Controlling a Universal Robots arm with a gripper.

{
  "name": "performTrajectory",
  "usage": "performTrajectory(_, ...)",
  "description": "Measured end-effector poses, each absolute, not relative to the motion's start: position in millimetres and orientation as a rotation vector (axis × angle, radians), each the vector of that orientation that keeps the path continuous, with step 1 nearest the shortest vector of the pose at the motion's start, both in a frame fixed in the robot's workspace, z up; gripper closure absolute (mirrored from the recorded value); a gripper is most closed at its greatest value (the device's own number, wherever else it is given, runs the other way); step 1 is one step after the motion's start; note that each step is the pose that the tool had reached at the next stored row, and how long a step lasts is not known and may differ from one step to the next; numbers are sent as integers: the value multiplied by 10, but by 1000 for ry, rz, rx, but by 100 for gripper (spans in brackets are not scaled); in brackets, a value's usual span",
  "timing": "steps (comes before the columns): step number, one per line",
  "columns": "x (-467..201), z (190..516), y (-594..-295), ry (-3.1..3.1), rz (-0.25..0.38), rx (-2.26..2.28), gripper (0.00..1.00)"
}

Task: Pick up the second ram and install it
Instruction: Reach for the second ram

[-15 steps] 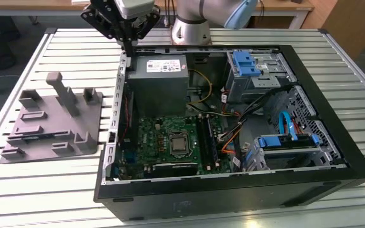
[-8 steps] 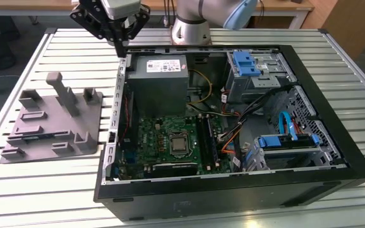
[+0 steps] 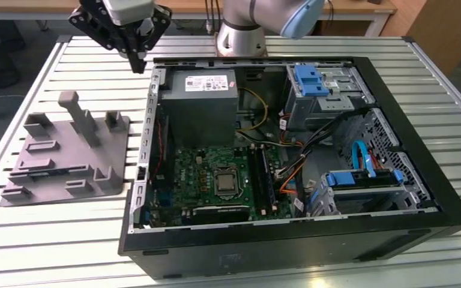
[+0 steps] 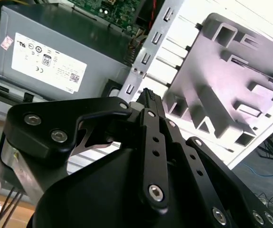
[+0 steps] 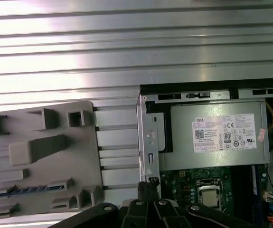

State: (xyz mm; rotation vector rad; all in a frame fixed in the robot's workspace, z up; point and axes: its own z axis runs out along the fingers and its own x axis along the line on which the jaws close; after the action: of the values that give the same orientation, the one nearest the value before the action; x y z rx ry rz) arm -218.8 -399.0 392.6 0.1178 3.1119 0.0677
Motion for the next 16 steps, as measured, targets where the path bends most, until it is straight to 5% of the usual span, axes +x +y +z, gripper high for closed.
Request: performTrajectory(16,-2546,3922,-3989,3112,68,118,90)
